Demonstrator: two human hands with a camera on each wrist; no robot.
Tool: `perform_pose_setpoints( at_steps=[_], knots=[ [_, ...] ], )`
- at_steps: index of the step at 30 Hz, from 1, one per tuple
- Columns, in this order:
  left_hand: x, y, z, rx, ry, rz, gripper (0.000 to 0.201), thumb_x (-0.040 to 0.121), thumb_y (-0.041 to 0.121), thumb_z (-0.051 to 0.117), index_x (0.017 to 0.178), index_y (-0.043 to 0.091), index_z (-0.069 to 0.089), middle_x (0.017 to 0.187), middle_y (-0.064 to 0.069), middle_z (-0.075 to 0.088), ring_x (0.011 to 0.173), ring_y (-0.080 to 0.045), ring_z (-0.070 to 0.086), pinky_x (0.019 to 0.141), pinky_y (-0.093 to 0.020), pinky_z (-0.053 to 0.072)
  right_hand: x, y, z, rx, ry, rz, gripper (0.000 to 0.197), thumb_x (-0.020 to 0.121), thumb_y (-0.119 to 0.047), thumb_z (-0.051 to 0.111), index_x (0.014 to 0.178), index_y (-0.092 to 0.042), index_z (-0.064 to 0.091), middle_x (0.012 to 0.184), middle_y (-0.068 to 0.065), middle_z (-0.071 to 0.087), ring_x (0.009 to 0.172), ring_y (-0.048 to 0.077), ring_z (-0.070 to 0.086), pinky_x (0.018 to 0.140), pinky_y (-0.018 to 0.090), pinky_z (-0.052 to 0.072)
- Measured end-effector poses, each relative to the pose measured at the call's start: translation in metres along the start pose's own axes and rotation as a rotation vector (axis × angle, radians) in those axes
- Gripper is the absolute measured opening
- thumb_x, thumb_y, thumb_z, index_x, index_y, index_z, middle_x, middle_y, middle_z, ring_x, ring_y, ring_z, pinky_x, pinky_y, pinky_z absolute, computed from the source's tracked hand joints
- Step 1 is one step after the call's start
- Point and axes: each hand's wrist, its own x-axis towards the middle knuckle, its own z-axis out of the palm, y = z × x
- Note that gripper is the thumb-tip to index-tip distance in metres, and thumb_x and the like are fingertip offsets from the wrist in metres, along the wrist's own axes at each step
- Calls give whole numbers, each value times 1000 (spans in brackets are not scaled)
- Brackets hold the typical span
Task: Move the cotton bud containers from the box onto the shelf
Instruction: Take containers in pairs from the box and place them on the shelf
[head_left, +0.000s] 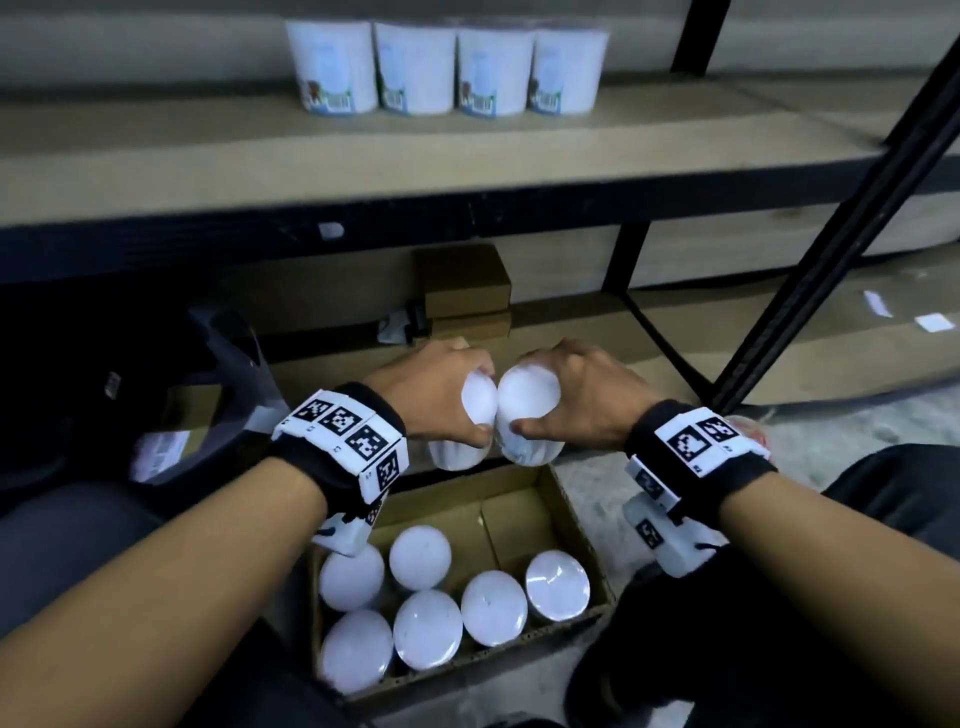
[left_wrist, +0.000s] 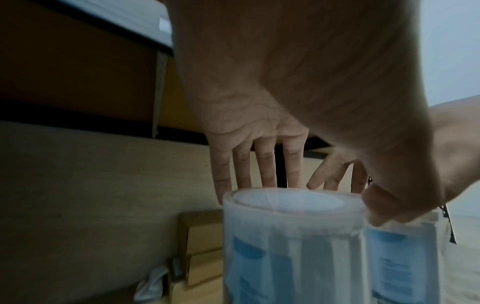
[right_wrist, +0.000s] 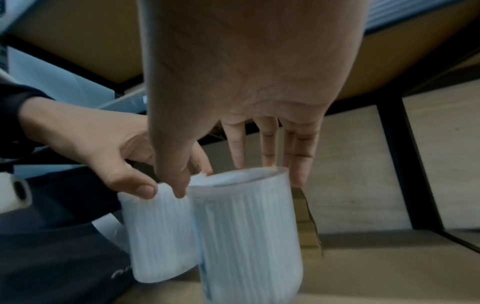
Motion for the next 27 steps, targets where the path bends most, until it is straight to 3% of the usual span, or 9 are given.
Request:
perform_pose_setpoints(
  at_steps=[2,12,18,23,27],
  knots=[
    [-9,5,-24,13,39,-1,77,47,66,63,117,35,56,109,10,52,97,-14,53,81,-36,52,-5,-9,-20,-14,40,-35,68,66,-66,68,127,-38,56,121,-2,62,112,20,54,90,37,51],
    [-52,13,-126,35,251,2,66,54,64,62,113,35,61,106,12,59,98,-11,57,87,-34,51,-11,-56,-103,31,249,-150,57,66,-71,63,115,-43,60,117,-9,63,112,14,55,92,32,48],
    [-81,14,-181,61,358,-17,60,58,62,64,111,35,62,104,16,62,94,-9,57,83,-31,51,-11,-88,-144,34,381,-242,56,65,-75,61,110,-43,64,108,-10,66,98,13,60,81,31,51],
    [-100,7,-219,103,424,-52,62,62,61,67,117,32,64,111,18,64,99,-7,58,84,-25,47,-4,-115,-176,72,420,-319,51,69,-70,64,110,-40,67,102,-21,58,97,3,53,77,25,43],
    [-110,-2,-246,94,442,-93,58,63,59,69,115,34,65,109,18,66,97,-6,59,87,-29,50,8,-135,-193,107,426,-341,49,67,-70,64,107,-43,66,107,-19,58,107,6,53,83,27,43]
  ],
)
